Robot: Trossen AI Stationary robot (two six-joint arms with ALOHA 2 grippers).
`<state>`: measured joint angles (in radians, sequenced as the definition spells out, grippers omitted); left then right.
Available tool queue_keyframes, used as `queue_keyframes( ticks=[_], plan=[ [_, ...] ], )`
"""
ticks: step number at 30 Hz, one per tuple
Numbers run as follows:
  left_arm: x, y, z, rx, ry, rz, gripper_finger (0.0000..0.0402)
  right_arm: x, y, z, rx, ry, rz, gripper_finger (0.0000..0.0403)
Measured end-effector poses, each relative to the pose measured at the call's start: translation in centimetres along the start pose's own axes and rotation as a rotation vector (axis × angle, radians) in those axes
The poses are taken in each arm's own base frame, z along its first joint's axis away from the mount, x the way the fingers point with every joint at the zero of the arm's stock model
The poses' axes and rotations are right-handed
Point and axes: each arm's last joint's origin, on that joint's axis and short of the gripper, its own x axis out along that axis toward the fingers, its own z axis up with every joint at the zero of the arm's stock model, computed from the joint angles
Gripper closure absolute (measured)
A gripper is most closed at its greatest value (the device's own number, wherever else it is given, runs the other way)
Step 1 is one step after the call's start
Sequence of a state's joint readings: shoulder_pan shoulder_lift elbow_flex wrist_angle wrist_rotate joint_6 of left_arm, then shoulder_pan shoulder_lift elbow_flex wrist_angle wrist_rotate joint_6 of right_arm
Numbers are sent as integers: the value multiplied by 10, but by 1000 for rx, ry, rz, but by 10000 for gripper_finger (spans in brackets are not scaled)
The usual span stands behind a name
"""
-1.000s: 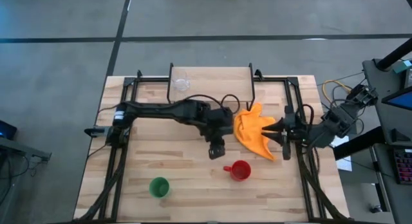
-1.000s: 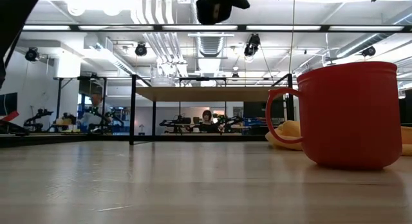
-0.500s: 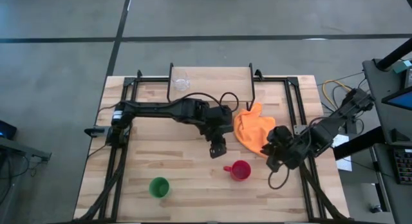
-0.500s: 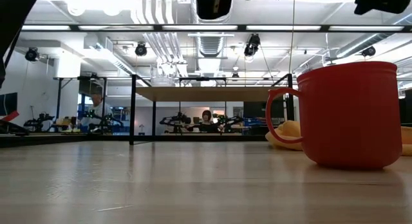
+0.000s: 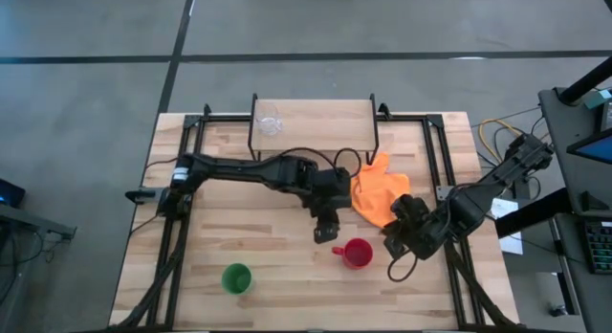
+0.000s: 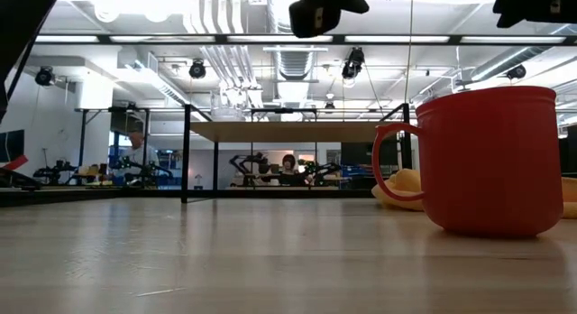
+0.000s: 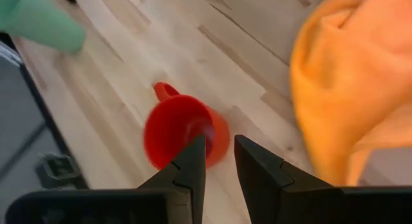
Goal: Stack small to large cups/mugs on shelf
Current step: Put the red mug on the shelf
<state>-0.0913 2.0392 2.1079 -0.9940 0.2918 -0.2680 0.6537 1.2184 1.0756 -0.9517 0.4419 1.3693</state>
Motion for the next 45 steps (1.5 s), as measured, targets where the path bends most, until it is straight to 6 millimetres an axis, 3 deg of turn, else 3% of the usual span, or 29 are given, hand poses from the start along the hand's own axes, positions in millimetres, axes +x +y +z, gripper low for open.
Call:
queue_keyframes(
  ticks=[8,12,26,36,45],
  plan=[
    [41,-2,-37,227,182,-5,329,2,3,0,91,-4,17,327],
    [60,-3,-47,245,157,-26,329,2,4,0,129,-8,21,327],
    [70,-7,-39,281,39,-7,329,2,7,1,150,-15,56,325],
    [103,1,-47,247,88,11,329,2,8,1,147,-23,57,324],
    [104,2,-44,231,53,69,329,2,8,1,144,-23,57,321]
  ],
)
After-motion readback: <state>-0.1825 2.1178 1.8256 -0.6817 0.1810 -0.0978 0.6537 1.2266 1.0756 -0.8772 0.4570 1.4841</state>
